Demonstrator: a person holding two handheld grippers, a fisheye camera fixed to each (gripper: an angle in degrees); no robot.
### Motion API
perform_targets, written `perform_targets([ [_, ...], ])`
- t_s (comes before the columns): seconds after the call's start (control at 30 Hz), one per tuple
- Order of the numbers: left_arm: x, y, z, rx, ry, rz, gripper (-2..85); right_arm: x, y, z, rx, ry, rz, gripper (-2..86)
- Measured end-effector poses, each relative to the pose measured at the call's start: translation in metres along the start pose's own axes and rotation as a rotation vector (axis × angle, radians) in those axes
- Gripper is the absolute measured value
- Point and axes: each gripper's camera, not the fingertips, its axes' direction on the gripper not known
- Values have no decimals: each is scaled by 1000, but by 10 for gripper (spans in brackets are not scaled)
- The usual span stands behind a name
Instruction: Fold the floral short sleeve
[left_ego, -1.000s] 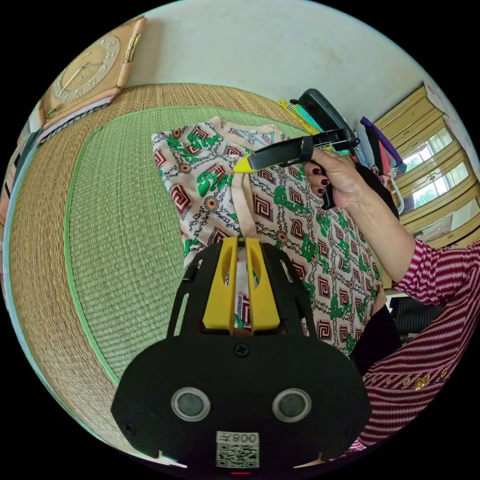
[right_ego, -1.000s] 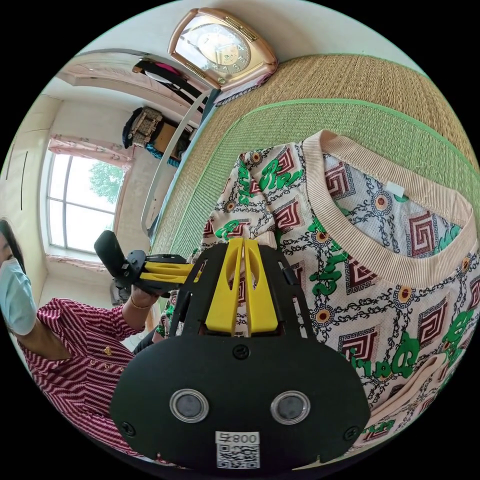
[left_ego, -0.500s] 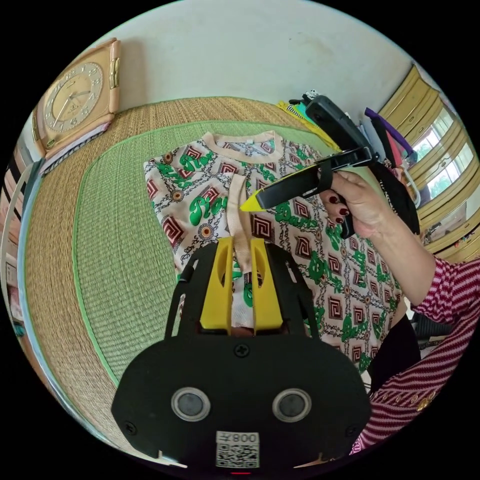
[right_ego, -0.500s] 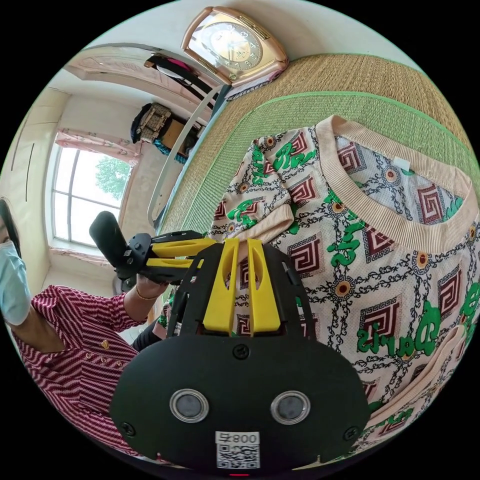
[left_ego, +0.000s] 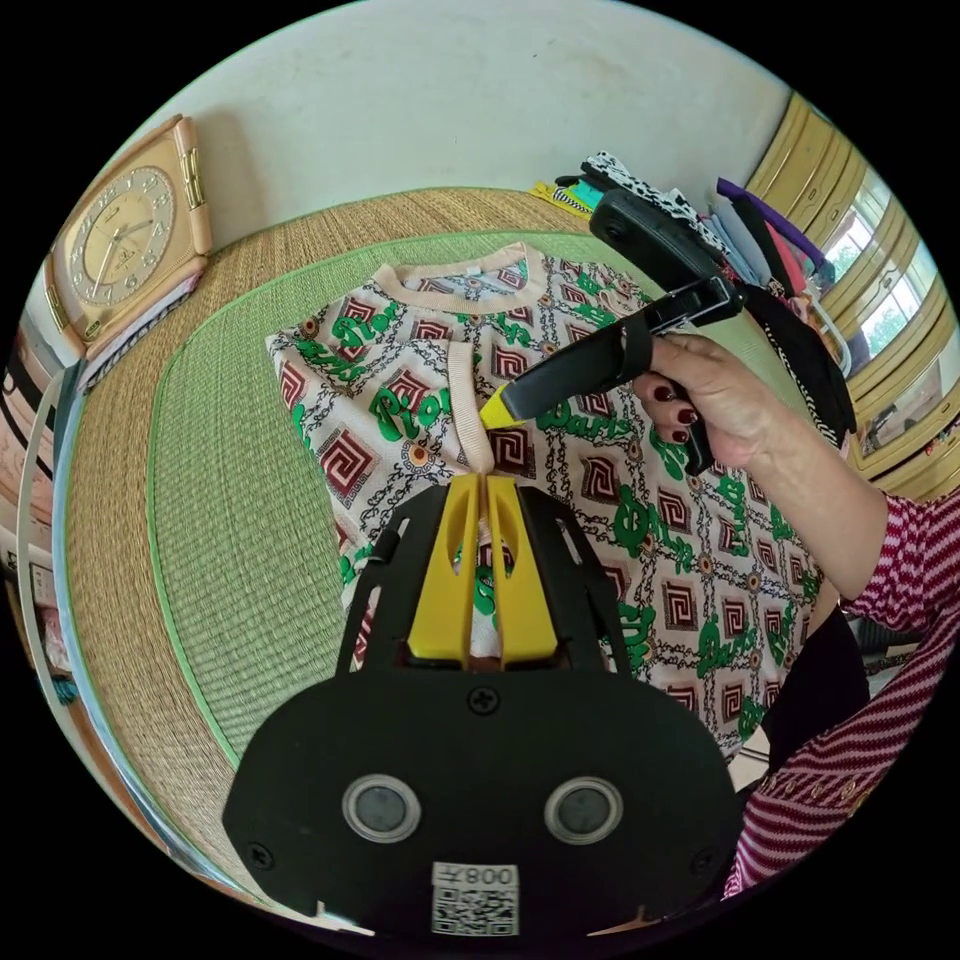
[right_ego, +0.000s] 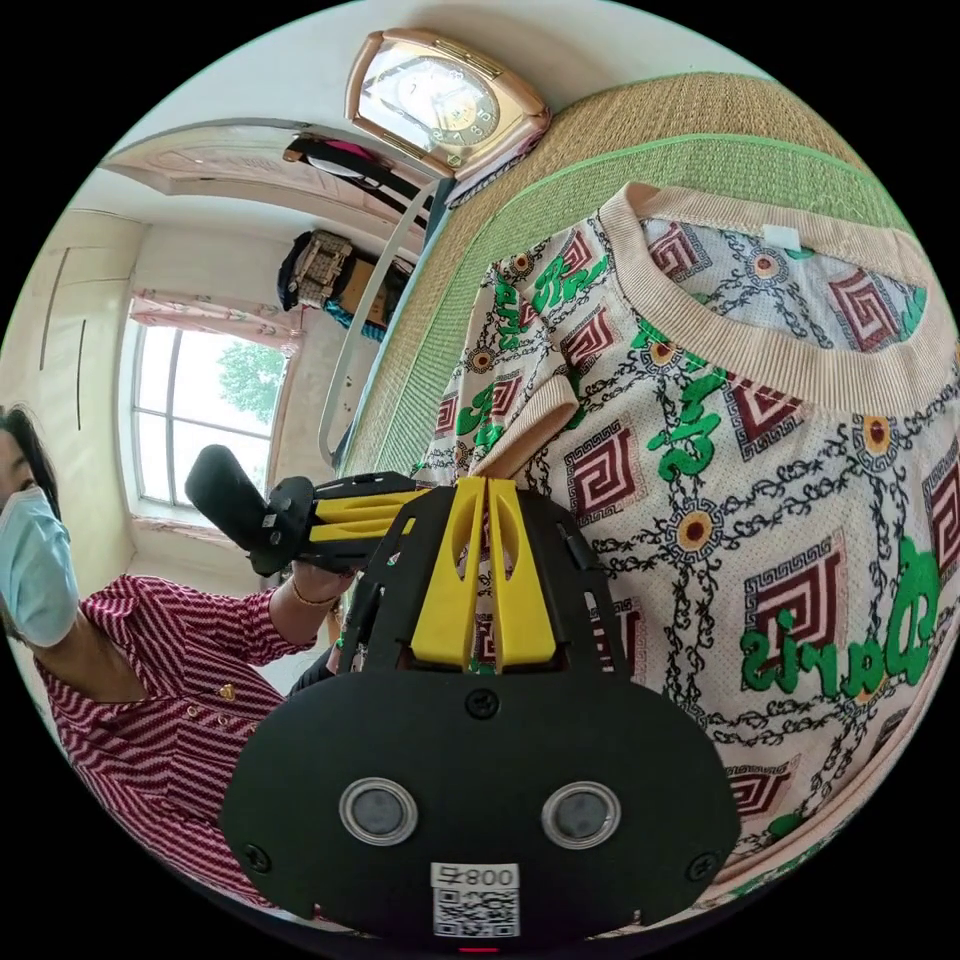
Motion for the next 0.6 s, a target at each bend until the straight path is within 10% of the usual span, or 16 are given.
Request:
perform_targets([
  [0.37, -11, 9, -33, 119, 76, -46, 62, -41, -1, 16, 24, 3, 23, 1],
  [0.6, -59, -14, -22, 94, 39, -125, 48, -68, 72, -94, 228, 346, 117, 1],
])
